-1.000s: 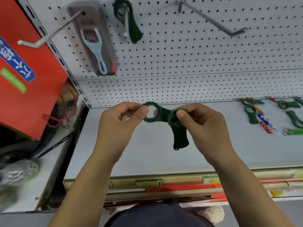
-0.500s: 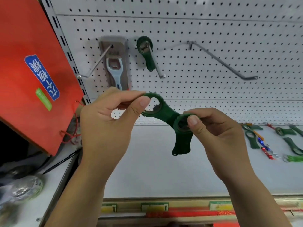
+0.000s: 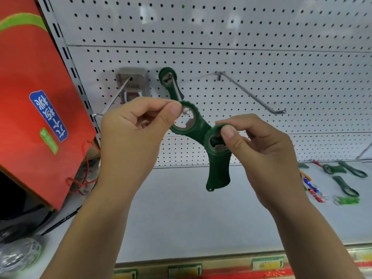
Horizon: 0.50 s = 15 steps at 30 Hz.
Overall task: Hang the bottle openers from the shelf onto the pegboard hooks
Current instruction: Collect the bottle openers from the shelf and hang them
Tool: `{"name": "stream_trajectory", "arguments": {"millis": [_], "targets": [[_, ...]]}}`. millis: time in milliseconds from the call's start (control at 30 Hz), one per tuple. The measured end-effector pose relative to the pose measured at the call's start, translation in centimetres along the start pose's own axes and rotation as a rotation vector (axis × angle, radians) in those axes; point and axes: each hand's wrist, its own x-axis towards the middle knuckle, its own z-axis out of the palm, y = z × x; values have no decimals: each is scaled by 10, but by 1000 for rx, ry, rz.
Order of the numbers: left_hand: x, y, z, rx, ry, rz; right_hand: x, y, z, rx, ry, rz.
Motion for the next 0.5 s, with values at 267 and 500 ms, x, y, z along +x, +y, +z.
{"name": "stream_trajectory", "arguments": {"millis": [267,500], "targets": [[11,-11,0,-41,-36,-122,20,-14,11,-7,-35,-15],[4,-9,-10,2,55,-104,40,-21,29,197,-66,108]]}}
